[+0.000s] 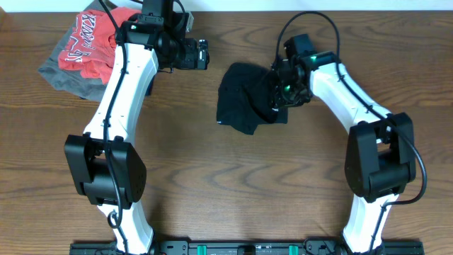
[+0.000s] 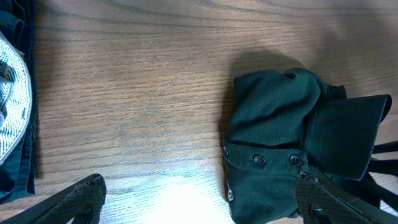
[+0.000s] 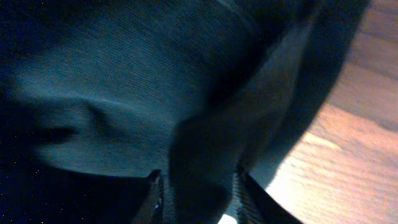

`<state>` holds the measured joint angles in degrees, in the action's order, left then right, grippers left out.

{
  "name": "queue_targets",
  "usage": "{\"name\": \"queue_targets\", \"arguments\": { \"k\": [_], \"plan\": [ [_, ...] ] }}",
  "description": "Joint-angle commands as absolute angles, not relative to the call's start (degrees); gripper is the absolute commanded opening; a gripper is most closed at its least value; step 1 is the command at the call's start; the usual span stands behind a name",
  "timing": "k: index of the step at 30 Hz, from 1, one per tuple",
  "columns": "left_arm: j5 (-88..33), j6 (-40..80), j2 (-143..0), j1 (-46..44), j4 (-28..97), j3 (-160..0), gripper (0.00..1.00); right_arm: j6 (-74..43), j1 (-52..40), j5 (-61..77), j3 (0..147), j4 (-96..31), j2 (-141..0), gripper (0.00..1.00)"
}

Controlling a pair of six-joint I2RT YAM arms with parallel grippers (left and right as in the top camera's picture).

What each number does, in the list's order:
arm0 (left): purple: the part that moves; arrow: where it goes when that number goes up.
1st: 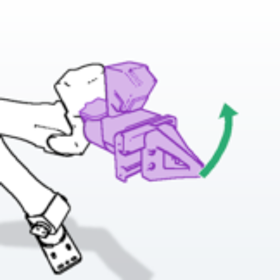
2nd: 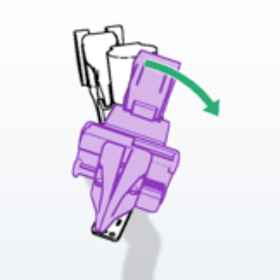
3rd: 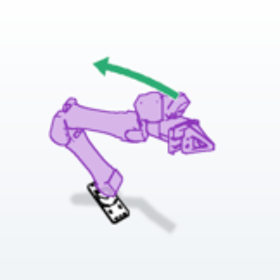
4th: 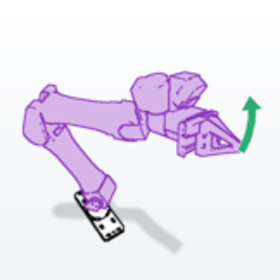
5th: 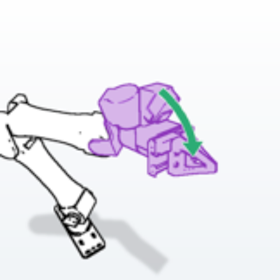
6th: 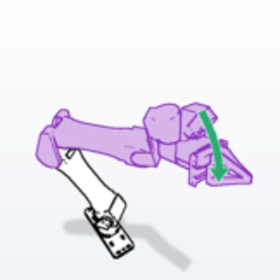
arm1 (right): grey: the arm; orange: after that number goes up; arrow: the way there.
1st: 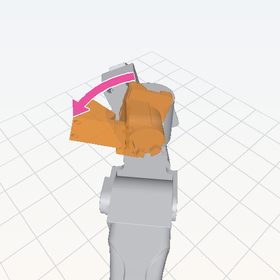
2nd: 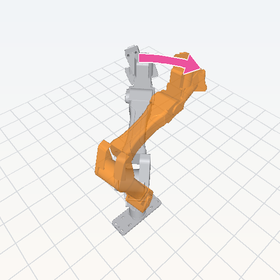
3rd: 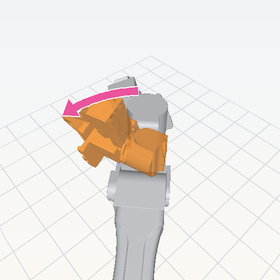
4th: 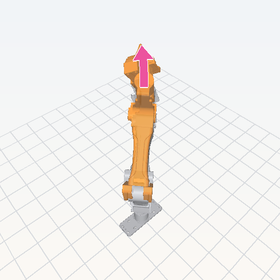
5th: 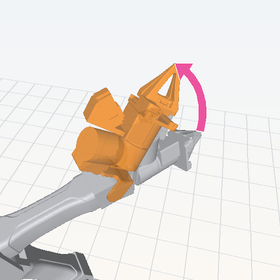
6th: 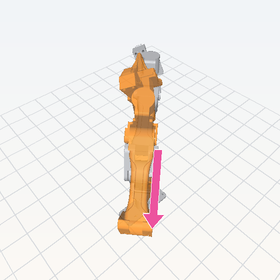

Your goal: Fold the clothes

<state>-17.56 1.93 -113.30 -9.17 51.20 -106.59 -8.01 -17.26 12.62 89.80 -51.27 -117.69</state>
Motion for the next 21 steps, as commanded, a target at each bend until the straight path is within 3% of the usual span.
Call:
{"name": "queue_targets", "arguments": {
  "k": [1,6,21],
  "plan": [
    [-16.8,2.6,-114.0,-9.2,51.4,-106.3,0.98,-10.6,-19.2,0.7,89.9,-51.9,-116.4,0.27],
    [-16.8,2.6,-114.0,-9.2,51.4,-106.3,0.98,-13.3,-18.8,-5.4,90.2,-50.2,-116.3,0.01],
    [-16.8,2.6,-114.0,-9.2,51.6,-106.3,0.98,-13.2,-13.8,-5.4,89.1,-48.5,-118.3,0.01]
  ]
}}
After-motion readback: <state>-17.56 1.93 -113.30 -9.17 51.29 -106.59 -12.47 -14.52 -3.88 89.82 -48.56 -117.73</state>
